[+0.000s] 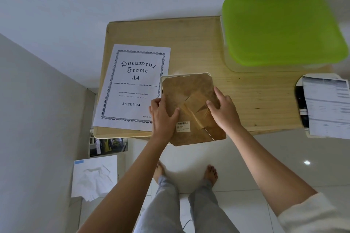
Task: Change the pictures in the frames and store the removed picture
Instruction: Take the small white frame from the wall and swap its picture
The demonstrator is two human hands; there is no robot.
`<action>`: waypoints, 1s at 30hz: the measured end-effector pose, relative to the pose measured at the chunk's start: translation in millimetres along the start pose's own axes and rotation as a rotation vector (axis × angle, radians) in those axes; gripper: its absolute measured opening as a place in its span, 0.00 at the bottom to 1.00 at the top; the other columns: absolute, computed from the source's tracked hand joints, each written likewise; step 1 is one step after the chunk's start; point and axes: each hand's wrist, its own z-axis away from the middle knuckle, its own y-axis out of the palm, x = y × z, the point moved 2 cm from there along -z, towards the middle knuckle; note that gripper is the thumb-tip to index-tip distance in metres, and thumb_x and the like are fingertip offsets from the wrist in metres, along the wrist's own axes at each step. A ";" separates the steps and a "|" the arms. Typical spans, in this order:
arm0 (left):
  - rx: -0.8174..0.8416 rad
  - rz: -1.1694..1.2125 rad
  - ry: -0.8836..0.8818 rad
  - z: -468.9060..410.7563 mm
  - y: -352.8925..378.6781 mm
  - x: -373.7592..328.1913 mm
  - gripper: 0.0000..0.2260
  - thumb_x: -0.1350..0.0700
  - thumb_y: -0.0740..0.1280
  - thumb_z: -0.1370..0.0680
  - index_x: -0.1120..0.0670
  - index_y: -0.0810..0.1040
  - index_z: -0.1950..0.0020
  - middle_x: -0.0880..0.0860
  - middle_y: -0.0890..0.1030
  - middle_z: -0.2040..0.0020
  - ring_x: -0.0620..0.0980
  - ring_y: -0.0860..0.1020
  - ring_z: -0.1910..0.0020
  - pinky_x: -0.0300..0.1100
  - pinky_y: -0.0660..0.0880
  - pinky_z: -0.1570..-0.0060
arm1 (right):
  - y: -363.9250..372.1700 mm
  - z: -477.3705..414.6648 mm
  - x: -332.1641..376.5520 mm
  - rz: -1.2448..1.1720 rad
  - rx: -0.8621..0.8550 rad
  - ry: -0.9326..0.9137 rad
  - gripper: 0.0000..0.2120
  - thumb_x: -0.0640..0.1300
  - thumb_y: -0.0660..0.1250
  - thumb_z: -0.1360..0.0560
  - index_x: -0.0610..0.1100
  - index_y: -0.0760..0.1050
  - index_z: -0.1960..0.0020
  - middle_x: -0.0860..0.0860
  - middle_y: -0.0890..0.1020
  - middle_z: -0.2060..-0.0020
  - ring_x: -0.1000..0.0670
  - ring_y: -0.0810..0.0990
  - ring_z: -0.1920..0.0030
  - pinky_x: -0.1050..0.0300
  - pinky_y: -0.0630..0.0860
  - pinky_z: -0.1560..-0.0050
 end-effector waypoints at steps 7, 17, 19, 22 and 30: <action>-0.014 -0.027 -0.018 1.9 5.0 5.8 0.31 0.51 0.69 0.26 0.56 0.60 0.27 0.56 0.60 0.34 0.54 0.59 0.34 0.46 0.61 0.34 | 1.8 2.7 -1.3 0.061 -0.011 -0.022 0.27 0.54 0.58 0.22 0.55 0.54 0.25 0.47 0.70 0.46 0.48 0.73 0.52 0.55 0.72 0.58; 0.057 0.011 -0.004 3.0 8.9 13.5 0.47 0.45 0.76 0.34 0.52 0.53 0.24 0.51 0.59 0.31 0.48 0.57 0.30 0.40 0.57 0.34 | 11.1 1.9 2.1 0.122 -0.024 0.002 0.29 0.56 0.56 0.22 0.55 0.49 0.25 0.46 0.67 0.47 0.47 0.74 0.54 0.57 0.71 0.64; 0.048 0.027 -0.014 1.9 8.8 13.7 0.46 0.45 0.76 0.34 0.52 0.53 0.24 0.51 0.59 0.32 0.48 0.58 0.31 0.39 0.57 0.35 | 11.5 1.1 3.1 0.132 -0.028 0.003 0.29 0.56 0.56 0.22 0.55 0.49 0.25 0.46 0.67 0.47 0.47 0.73 0.54 0.58 0.70 0.63; 0.028 0.040 -0.022 1.1 8.3 14.9 0.43 0.45 0.75 0.32 0.51 0.55 0.24 0.51 0.61 0.33 0.49 0.59 0.31 0.42 0.60 0.33 | 12.4 3.1 3.1 0.146 -0.044 -0.013 0.29 0.56 0.57 0.22 0.54 0.50 0.24 0.46 0.66 0.47 0.48 0.73 0.54 0.58 0.71 0.62; 0.057 -0.010 -0.001 -1.7 6.2 15.8 0.44 0.44 0.74 0.32 0.52 0.54 0.24 0.52 0.60 0.32 0.50 0.58 0.31 0.39 0.58 0.37 | 9.2 4.8 11.5 0.322 -0.102 -0.074 0.27 0.53 0.58 0.22 0.49 0.55 0.25 0.45 0.65 0.38 0.46 0.68 0.42 0.56 0.71 0.58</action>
